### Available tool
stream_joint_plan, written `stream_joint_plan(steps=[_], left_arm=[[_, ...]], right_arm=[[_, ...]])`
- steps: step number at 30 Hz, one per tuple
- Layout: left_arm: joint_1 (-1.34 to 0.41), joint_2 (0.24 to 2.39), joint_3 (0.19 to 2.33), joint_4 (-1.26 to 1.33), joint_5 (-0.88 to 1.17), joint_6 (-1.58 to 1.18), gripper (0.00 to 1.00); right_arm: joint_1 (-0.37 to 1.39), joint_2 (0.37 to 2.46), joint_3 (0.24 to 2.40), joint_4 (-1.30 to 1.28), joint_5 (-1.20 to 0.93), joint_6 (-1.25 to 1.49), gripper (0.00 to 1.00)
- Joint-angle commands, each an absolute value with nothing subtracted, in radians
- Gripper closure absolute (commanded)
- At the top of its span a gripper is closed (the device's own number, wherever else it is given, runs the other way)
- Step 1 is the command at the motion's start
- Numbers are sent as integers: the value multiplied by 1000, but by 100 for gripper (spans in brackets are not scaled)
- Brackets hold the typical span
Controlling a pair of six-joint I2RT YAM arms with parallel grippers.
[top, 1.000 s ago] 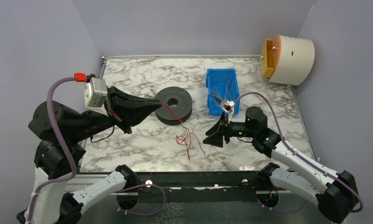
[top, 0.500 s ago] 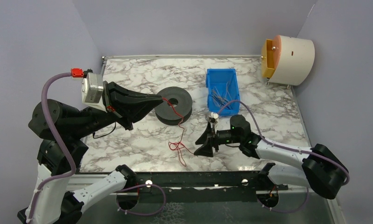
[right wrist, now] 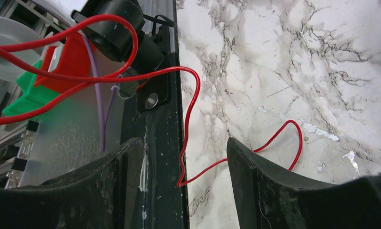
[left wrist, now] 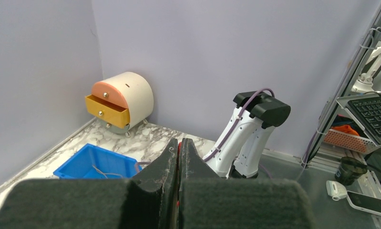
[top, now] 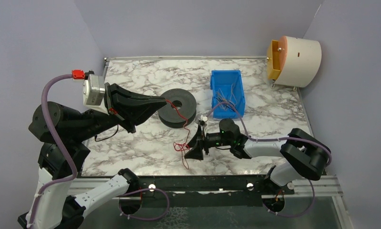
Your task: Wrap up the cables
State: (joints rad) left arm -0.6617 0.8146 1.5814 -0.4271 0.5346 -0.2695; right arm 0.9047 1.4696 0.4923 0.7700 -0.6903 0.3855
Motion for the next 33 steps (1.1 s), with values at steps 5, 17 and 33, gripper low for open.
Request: stream_joint_plan(steps=[5, 17, 33], left_arm=[[-665, 807, 1591, -392, 563, -278, 100], [-664, 808, 1589, -376, 572, -288, 100], [-664, 778, 1632, -382, 478, -234, 100]], right_arm=[[923, 1553, 530, 879, -638, 410, 35], [946, 1666, 589, 973, -639, 471, 44], [946, 1441, 363, 868, -409, 450, 99]])
